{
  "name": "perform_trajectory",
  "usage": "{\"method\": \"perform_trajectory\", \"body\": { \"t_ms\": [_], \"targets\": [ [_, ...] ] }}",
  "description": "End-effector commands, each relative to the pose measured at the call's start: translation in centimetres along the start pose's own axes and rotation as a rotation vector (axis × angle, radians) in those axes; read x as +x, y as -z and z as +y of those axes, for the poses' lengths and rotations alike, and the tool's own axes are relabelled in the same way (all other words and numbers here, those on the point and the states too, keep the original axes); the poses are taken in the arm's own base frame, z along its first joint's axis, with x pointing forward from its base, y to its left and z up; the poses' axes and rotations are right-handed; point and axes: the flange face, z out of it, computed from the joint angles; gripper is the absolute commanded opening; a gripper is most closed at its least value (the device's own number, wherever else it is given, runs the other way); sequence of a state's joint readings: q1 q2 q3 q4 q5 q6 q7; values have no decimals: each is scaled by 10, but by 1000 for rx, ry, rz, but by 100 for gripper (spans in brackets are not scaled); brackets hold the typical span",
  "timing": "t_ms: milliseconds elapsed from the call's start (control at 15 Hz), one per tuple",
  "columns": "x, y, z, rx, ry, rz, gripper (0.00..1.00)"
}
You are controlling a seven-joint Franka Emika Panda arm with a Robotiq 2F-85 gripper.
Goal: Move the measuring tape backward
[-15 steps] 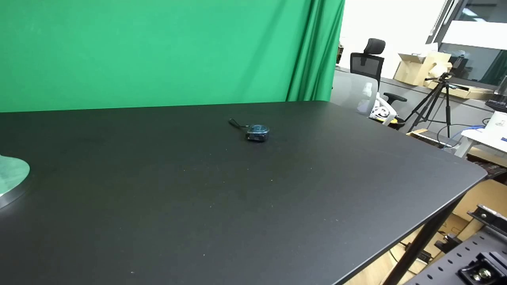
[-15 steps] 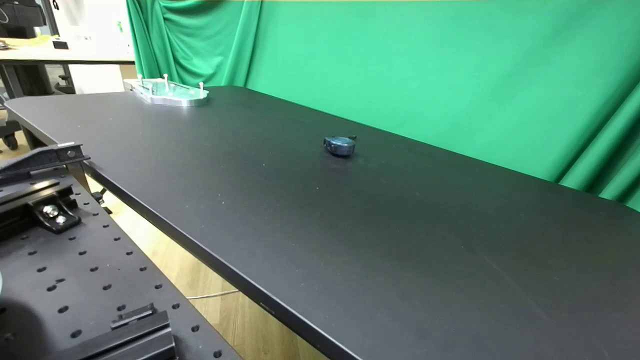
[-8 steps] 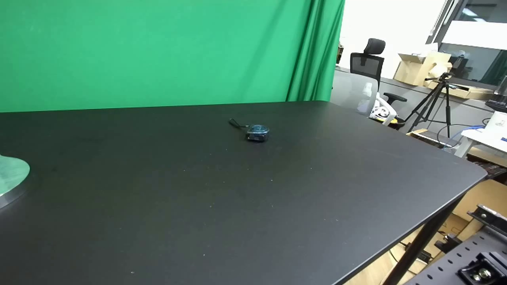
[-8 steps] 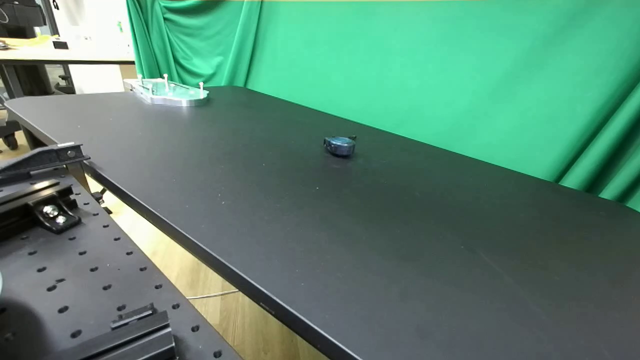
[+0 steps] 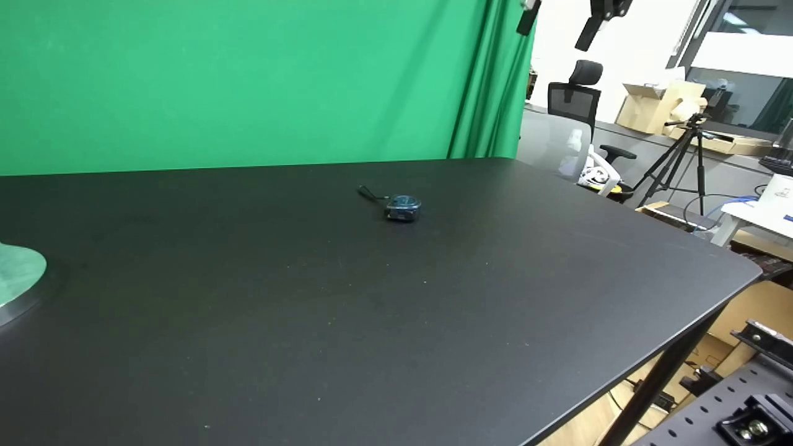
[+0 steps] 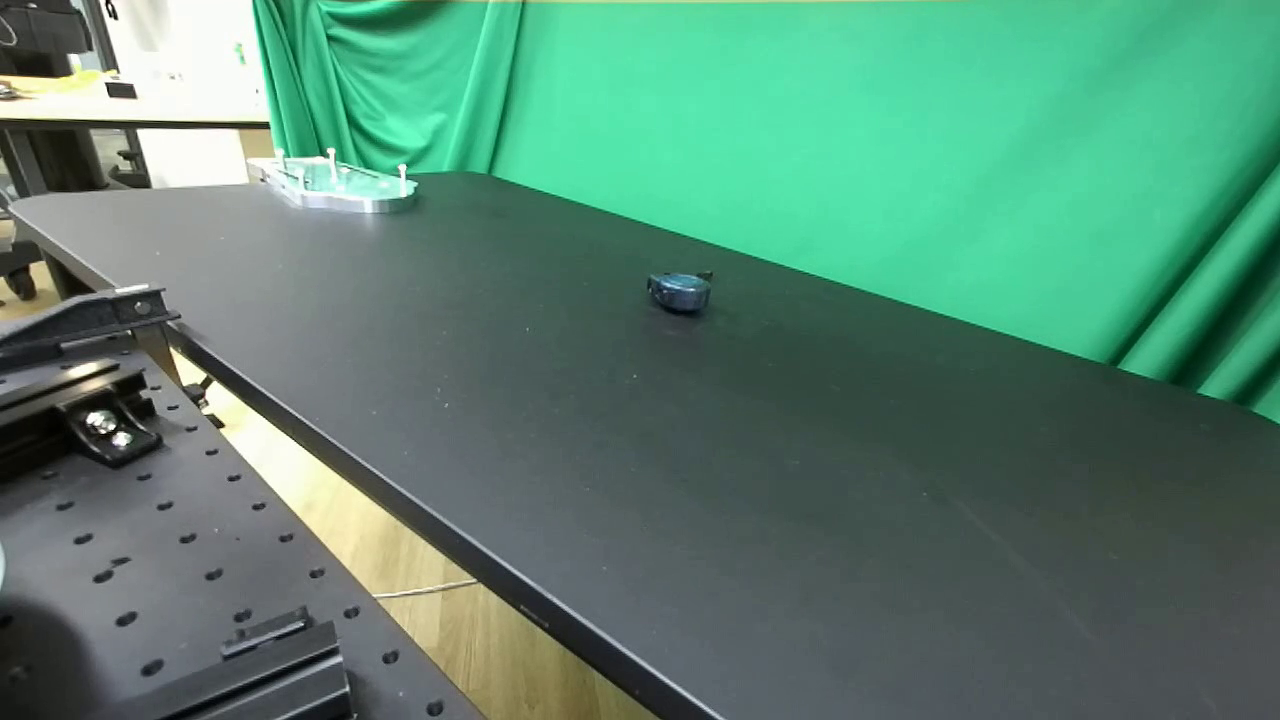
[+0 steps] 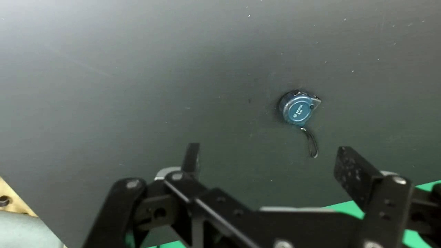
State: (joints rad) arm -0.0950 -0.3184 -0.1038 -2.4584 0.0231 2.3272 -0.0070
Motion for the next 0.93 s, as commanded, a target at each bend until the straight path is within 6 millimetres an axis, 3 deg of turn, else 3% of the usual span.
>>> {"method": "perform_trajectory", "body": {
  "t_ms": [0,267,667,800,867],
  "targets": [
    [33,-37,-22,-11,-52,-40,100],
    [47,-82,-51,-3,-66,-104,100],
    [50,-147,-90,27,-66,-141,100],
    [55,-155,-96,54,-105,-107,100],
    [44,-153,-90,36,-48,-129,100]
  ]
}}
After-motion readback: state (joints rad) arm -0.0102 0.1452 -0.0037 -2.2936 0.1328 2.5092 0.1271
